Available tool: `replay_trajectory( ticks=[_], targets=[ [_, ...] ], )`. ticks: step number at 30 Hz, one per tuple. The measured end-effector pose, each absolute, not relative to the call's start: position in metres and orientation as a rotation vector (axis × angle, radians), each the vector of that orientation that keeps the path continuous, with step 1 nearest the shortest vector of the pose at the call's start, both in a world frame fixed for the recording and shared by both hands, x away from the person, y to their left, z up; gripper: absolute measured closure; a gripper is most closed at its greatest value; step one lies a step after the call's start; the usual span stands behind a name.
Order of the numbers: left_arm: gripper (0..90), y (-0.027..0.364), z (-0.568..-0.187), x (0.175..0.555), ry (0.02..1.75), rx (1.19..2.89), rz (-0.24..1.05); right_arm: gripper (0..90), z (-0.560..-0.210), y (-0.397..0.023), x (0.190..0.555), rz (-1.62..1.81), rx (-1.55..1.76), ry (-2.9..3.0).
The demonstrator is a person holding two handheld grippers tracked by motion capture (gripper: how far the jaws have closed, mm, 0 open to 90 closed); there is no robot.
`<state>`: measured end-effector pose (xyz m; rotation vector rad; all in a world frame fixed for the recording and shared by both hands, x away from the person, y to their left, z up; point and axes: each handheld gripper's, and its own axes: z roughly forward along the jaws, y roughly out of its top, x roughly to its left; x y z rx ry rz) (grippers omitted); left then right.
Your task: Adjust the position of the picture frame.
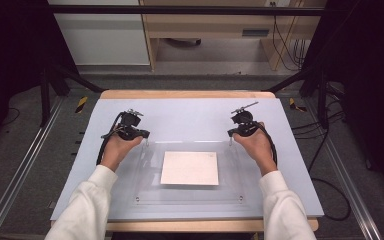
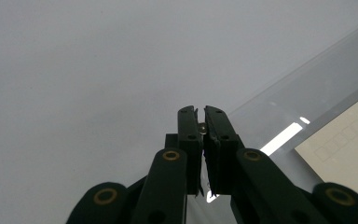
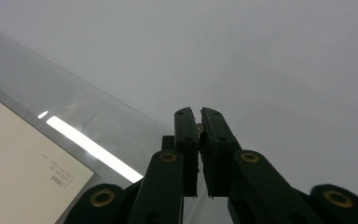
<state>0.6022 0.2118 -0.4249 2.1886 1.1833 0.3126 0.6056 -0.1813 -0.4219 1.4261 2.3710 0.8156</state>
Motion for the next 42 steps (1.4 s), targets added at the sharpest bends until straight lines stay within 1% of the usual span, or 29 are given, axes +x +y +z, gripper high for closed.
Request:
replay_trajectory(
  ticks=[8, 19, 37, 39, 42],
  targets=[
    [84.9, 0.211, -0.425, 0.605, 1.212, 2.18, 0.302, 86.0, -0.422, -0.182, 0.609, 0.823, 1.45, 2.372],
    [84.7, 0.212, -0.424, 0.615, 1.253, 2.173, 0.249, 85.7, -0.424, -0.186, 0.617, 0.867, 1.501, 2.361],
    [85.0, 0.211, -0.425, 0.615, 1.252, 2.18, 0.271, 84.2, -0.425, -0.185, 0.608, 0.871, 1.429, 2.338],
    [85.0, 0.211, -0.425, 0.615, 1.255, 2.179, 0.271, 81.0, -0.425, -0.184, 0.607, 0.851, 1.428, 2.33],
    [85.0, 0.211, -0.426, 0.615, 1.258, 2.177, 0.267, 71.9, -0.422, -0.184, 0.602, 0.831, 1.384, 2.296]
  ],
)
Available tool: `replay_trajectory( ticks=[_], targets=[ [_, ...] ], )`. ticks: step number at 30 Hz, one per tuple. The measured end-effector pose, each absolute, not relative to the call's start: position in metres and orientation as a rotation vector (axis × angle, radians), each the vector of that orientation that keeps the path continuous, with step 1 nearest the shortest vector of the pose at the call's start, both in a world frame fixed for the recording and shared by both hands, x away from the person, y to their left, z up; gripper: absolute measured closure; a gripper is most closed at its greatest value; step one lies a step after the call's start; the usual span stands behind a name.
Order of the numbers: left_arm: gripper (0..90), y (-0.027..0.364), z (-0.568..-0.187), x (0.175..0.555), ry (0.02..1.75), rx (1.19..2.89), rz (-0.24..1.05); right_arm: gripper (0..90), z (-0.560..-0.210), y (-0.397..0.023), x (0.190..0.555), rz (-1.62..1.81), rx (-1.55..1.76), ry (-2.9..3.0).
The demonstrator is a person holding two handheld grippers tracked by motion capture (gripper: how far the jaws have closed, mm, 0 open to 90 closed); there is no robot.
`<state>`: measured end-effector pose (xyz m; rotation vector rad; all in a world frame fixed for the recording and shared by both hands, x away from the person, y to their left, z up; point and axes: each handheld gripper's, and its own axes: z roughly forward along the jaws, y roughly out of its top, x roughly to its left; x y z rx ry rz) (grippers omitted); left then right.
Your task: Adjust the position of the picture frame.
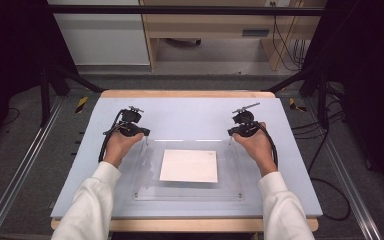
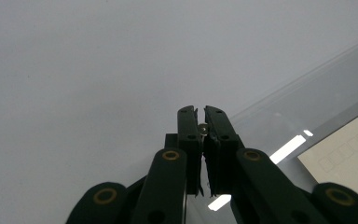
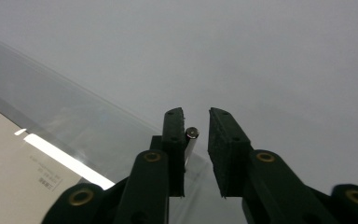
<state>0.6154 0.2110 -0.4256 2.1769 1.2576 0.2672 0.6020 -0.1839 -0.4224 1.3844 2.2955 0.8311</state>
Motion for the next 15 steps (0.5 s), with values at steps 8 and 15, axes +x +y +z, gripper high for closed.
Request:
replay_trajectory(
  ticks=[8, 15],
  targets=[
    [85.0, 0.211, -0.426, 0.615, 1.263, 2.174, 0.265, 47.2, -0.396, -0.2, 0.544, 0.852, 1.159, 2.141],
    [85.0, 0.211, -0.426, 0.615, 1.26, 2.173, 0.266, 27.1, -0.409, -0.215, 0.458, 0.883, 1.025, 2.076]
  ],
)
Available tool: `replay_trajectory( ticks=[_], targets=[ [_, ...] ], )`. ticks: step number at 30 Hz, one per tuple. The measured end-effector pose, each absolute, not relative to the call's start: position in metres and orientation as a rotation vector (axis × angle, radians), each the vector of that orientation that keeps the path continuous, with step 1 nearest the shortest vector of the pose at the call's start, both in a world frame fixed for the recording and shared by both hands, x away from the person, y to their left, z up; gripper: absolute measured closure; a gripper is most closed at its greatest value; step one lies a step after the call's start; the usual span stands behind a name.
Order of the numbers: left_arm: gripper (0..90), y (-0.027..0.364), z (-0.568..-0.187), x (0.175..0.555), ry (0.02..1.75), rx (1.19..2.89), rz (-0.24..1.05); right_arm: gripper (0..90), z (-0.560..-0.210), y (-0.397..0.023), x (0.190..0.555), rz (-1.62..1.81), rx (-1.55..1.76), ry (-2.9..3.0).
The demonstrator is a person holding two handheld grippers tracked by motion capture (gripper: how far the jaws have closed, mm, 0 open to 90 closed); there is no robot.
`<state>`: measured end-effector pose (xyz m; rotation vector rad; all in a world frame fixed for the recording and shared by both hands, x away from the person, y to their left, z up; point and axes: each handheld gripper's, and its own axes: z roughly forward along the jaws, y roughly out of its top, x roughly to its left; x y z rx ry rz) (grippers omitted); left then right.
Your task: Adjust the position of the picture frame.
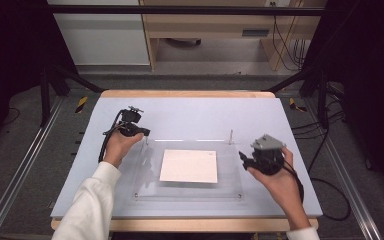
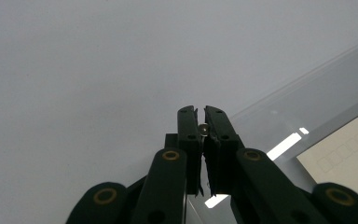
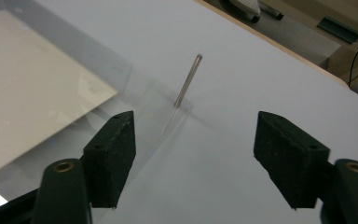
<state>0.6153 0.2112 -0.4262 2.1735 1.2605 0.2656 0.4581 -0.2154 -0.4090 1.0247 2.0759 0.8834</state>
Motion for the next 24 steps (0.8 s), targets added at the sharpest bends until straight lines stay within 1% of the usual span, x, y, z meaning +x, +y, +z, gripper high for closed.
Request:
replay_trajectory(
  ticks=[5, 7, 9, 14, 17, 24],
  targets=[
    [85.0, 0.21, -0.426, 0.615, 1.261, 2.183, 0.27, 11.9, -0.428, -0.23, 0.409, 0.923, 0.971, 2.091],
    [84.9, 0.21, -0.426, 0.614, 1.263, 2.184, 0.275, 15.7, -0.434, -0.235, 0.39, 0.916, 0.941, 2.092],
    [84.9, 0.209, -0.426, 0.614, 1.265, 2.185, 0.277, 16.8, -0.44, -0.24, 0.375, 0.887, 0.925, 2.086],
    [84.9, 0.209, -0.426, 0.614, 1.265, 2.188, 0.278, 21.4, -0.453, -0.247, 0.352, 0.853, 0.916, 2.114],
    [84.9, 0.209, -0.426, 0.613, 1.263, 2.194, 0.28, 26.2, -0.462, -0.246, 0.346, 0.836, 0.885, 2.156],
    [84.8, 0.209, -0.425, 0.613, 1.26, 2.201, 0.277, 30.1, -0.476, -0.228, 0.346, 0.829, 0.787, 2.243]
  ],
)
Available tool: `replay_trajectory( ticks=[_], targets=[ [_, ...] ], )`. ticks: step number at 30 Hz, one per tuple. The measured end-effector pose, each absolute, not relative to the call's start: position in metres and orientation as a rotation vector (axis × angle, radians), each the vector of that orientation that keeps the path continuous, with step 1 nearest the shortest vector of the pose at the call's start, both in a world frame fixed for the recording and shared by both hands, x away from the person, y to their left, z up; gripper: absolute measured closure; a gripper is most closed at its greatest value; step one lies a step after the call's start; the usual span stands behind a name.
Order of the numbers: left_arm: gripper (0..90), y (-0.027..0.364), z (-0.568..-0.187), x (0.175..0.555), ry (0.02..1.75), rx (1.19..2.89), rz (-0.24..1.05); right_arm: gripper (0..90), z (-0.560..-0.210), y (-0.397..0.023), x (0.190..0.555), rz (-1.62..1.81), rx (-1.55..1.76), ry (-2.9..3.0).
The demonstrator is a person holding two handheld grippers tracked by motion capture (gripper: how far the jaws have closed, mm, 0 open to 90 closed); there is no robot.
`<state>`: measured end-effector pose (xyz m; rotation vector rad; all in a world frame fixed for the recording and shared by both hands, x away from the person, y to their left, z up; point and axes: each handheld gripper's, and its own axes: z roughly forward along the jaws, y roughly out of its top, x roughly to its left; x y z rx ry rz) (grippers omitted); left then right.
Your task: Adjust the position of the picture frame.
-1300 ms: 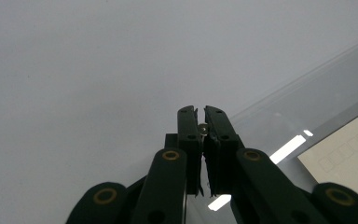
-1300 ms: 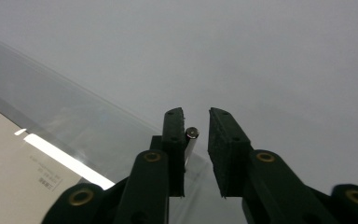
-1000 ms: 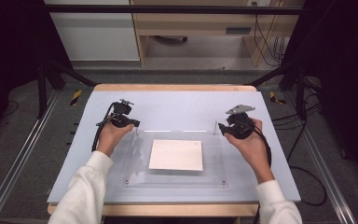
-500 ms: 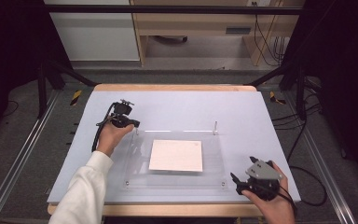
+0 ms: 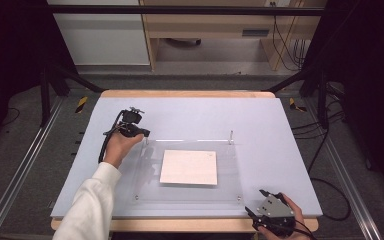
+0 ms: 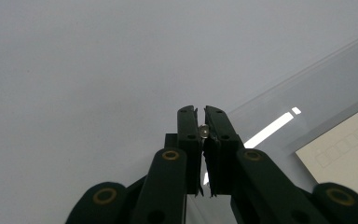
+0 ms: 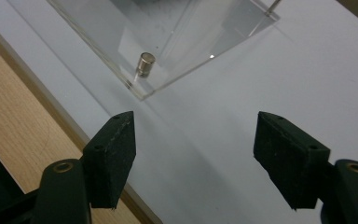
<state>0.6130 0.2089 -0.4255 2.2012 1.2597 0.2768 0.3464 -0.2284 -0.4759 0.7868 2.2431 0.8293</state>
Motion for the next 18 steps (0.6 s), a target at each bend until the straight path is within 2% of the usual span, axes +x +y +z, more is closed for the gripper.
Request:
replay_trajectory(
  ticks=[11, 18],
  targets=[
    [84.8, 0.21, -0.426, 0.614, 1.261, 2.194, 0.267, 28.1, -0.482, -0.207, 0.359, 0.844, 0.724, 2.256],
    [84.7, 0.21, -0.426, 0.614, 1.257, 2.194, 0.265, 36.0, -0.484, -0.198, 0.362, 0.876, 0.662, 2.225]
  ],
)
